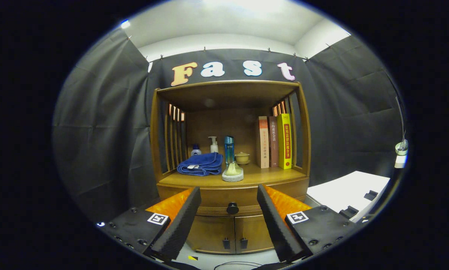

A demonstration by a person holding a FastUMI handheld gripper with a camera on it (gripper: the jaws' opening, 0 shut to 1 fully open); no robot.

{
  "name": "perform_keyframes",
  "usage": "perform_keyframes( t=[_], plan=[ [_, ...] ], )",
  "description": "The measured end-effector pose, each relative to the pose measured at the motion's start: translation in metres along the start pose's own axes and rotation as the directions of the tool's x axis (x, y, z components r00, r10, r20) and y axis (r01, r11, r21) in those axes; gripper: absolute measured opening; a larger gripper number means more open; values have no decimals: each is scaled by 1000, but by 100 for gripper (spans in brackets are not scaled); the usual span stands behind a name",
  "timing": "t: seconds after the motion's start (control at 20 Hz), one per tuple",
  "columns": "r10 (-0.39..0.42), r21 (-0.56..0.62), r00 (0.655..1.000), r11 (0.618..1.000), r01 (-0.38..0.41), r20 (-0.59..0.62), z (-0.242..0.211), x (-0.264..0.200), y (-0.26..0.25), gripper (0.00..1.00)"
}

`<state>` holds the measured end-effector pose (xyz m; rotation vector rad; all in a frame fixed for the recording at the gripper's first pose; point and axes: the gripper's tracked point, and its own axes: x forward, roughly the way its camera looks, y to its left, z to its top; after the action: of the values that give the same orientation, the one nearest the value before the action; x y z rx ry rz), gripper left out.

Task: Pull open the drawer, take out the items inside it, and place them on the countertop above the cabinet.

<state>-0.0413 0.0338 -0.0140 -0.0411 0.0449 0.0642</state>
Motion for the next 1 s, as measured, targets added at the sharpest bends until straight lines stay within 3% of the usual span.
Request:
perform_keyframes(
  t=[1.0],
  plan=[
    [-7,37,999,999,9,-47,-26,5,-8,99]
  ],
)
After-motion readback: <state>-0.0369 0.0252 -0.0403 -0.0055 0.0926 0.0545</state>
